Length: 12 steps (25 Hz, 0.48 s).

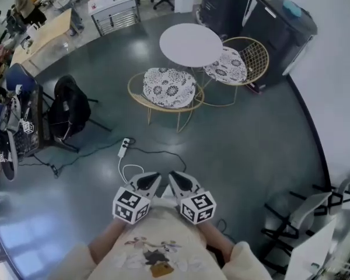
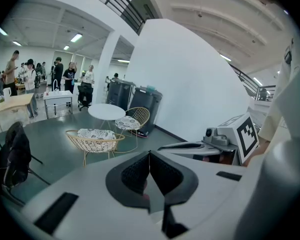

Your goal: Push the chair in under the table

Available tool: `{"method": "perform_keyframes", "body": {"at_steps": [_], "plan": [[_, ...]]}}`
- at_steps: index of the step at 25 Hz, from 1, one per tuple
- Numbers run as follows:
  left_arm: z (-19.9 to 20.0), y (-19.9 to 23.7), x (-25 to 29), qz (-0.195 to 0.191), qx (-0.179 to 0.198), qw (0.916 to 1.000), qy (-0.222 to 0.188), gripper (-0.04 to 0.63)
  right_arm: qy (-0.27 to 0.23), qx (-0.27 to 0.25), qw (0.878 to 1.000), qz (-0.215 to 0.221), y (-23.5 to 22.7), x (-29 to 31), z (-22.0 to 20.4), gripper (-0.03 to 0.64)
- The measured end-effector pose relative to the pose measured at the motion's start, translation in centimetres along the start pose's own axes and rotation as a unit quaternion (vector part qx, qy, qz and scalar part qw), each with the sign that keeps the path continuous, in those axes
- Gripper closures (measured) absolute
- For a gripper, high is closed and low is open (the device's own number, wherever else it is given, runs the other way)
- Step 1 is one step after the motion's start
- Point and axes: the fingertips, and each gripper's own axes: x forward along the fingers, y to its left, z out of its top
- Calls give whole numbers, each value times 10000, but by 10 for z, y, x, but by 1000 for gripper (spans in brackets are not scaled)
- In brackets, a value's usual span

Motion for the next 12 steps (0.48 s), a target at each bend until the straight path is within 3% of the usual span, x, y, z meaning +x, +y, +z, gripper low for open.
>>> {"method": "perform_keyframes", "body": {"at_steps": [7,12], "plan": [[-2,2,-2,-18,138,9999,-1,586,79,-379,9992,-79,9,9,1,607],[-7,0,-3,-67,101,9999,1,586,45,-374,9993,-81,13,5,-2,607]]}}
